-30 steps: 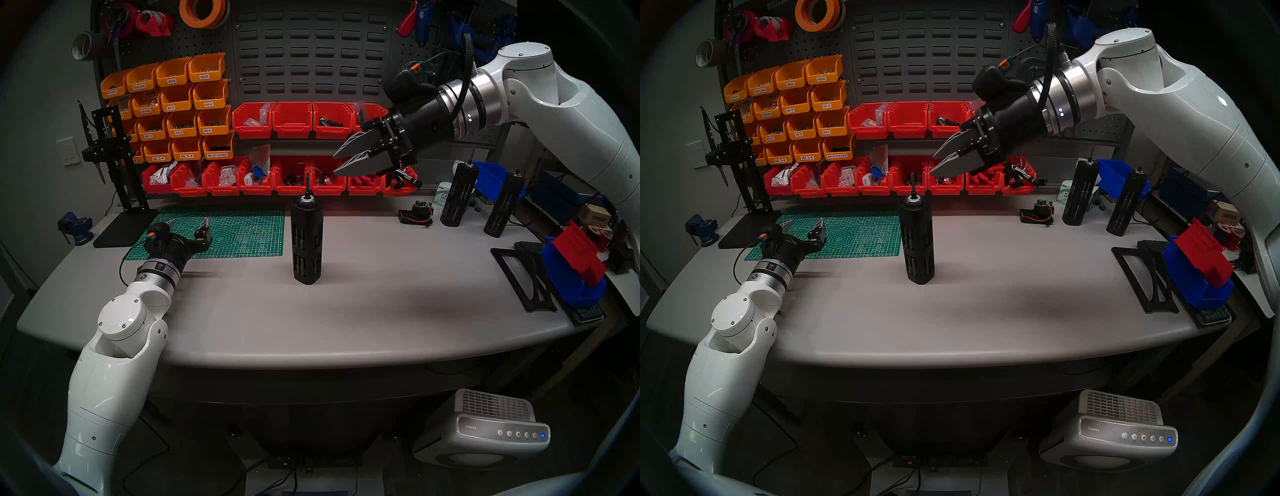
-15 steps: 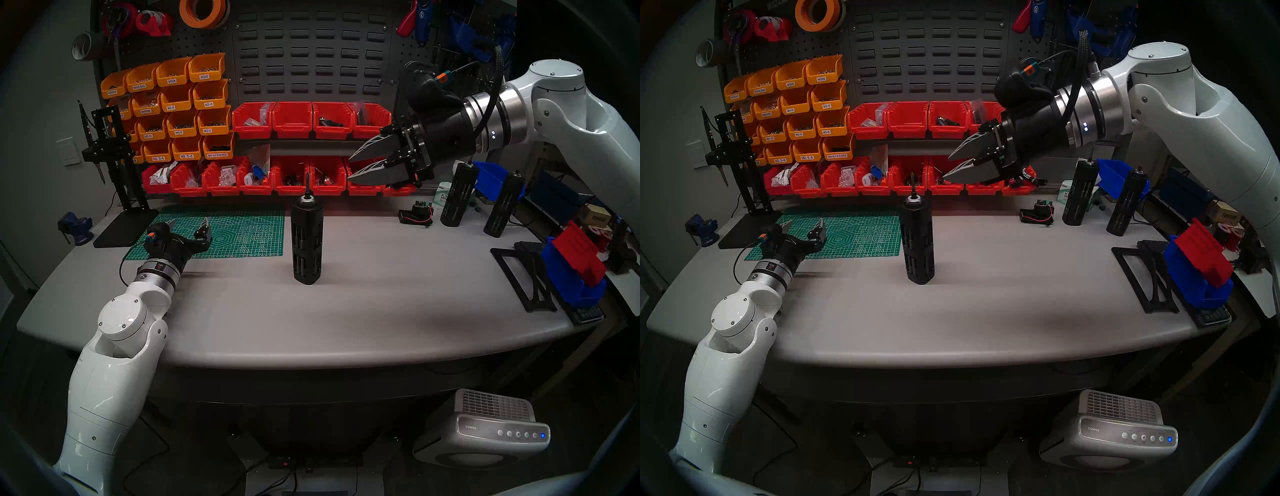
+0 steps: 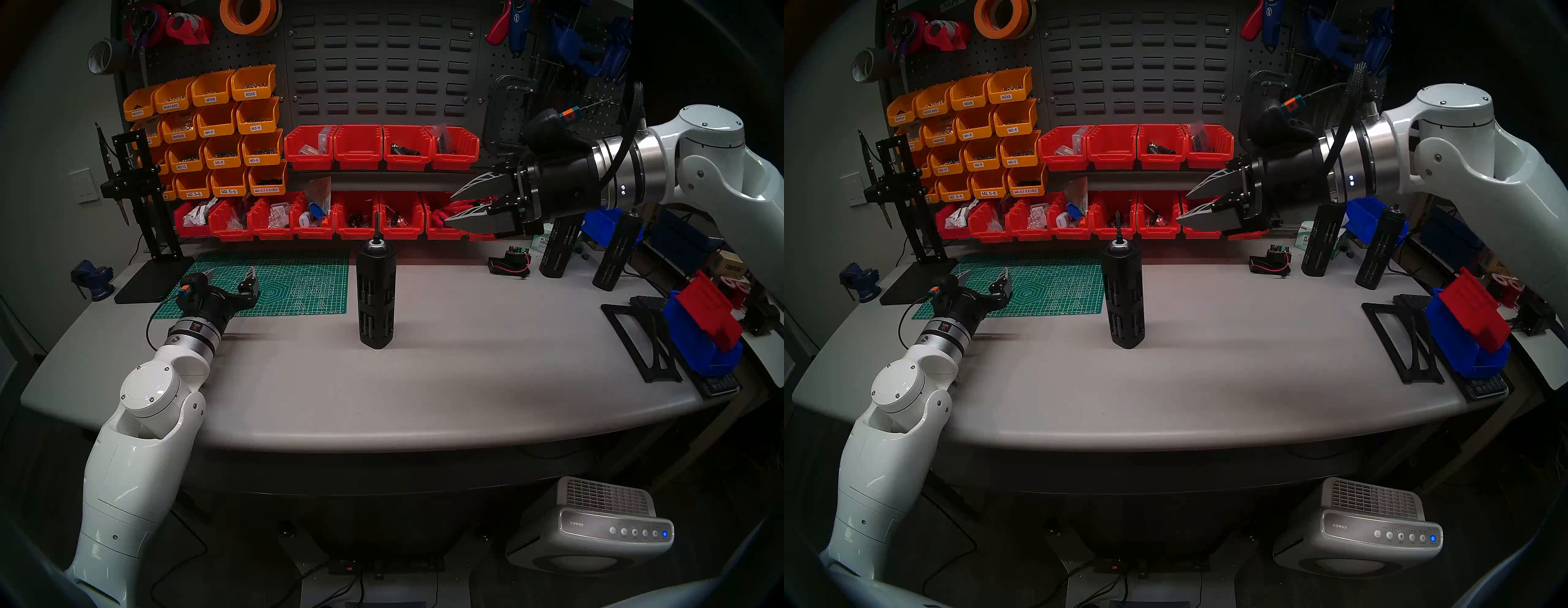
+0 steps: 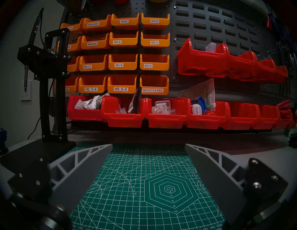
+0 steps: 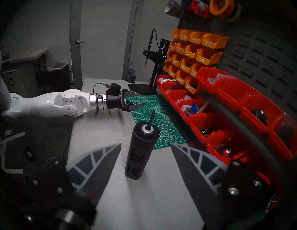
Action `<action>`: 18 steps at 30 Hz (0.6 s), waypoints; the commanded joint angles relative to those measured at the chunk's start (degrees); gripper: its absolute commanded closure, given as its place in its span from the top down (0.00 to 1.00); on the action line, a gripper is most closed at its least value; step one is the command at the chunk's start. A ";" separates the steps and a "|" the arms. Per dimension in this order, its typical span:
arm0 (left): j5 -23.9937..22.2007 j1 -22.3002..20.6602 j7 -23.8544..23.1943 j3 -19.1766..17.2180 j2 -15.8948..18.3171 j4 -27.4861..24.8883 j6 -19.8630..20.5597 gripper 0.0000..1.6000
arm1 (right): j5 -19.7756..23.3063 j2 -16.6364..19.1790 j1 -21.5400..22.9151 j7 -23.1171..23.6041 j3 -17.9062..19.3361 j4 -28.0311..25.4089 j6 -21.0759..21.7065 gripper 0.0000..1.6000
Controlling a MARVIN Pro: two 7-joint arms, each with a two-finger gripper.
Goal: Pick a screwdriver bit and insert it into the screwdriver
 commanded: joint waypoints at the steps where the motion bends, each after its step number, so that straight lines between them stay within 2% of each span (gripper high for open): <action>1: -0.06 -1.38 -0.04 -0.58 0.11 -1.58 -0.81 1.00 | 2.37 4.70 -2.44 -5.64 2.07 -2.61 -3.37 0.76; 18: -0.06 -1.38 -0.04 -0.58 0.11 -1.58 -0.82 1.00 | 3.31 7.27 -8.51 -20.19 1.92 -7.58 -10.13 0.78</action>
